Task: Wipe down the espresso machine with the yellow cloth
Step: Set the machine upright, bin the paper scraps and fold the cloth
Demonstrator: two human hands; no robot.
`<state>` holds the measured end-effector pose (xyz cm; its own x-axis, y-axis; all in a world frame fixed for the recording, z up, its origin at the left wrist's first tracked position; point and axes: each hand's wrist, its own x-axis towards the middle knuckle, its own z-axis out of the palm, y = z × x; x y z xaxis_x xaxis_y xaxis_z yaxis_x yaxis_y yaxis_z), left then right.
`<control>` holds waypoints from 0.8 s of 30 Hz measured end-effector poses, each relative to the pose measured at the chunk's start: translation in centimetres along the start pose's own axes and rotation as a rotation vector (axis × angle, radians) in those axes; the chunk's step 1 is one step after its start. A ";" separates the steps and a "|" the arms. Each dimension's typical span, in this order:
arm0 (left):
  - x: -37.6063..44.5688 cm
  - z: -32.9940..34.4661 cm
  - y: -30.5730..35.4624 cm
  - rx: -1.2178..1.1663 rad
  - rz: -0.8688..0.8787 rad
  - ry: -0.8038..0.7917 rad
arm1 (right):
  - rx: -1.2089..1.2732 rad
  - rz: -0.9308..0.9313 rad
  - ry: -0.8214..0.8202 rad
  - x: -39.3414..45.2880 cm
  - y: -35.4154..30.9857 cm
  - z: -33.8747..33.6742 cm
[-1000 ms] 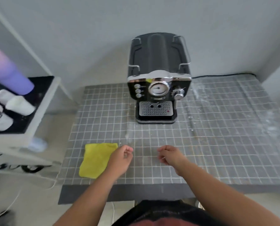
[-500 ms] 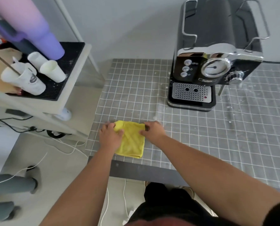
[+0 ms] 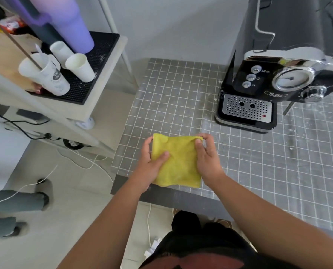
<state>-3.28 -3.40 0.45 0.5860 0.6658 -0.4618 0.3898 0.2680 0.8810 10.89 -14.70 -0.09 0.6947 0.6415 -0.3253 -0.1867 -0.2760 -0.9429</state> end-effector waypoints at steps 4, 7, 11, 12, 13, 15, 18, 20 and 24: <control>0.3 0.4 -0.3 0.010 -0.066 -0.146 | -0.069 0.018 0.046 0.5 -0.4 -0.6; 1.0 1.1 -0.3 0.181 -0.082 -0.213 | -0.179 0.045 0.148 1.0 0.4 -1.3; 2.0 2.1 -0.7 0.486 -0.057 -0.239 | -0.273 0.250 0.165 1.3 1.7 -1.6; 2.1 2.3 -1.0 0.562 -0.049 -0.231 | -0.269 0.310 0.133 1.3 1.9 -1.8; 2.2 2.4 -1.2 0.618 -0.030 -0.214 | -0.266 0.344 0.088 1.3 2.0 -2.1; 2.2 2.4 -1.6 0.651 0.033 -0.154 | -0.326 0.325 -0.031 1.0 1.9 -2.5; 2.3 2.0 -2.1 0.530 0.133 -0.095 | -0.486 0.249 -0.118 0.0 1.7 -2.1; 2.2 1.6 -2.4 0.512 0.181 -0.118 | -0.522 0.221 -0.050 -0.5 1.8 -1.4; 2.3 1.4 -3.9 0.672 0.290 -0.142 | -0.556 0.210 0.059 -0.9 3.0 -1.0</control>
<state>-2.47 -3.94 -4.21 0.7997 0.5364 -0.2697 0.5294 -0.4181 0.7382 10.41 -16.83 -2.52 0.7226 0.4963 -0.4812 0.0563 -0.7360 -0.6746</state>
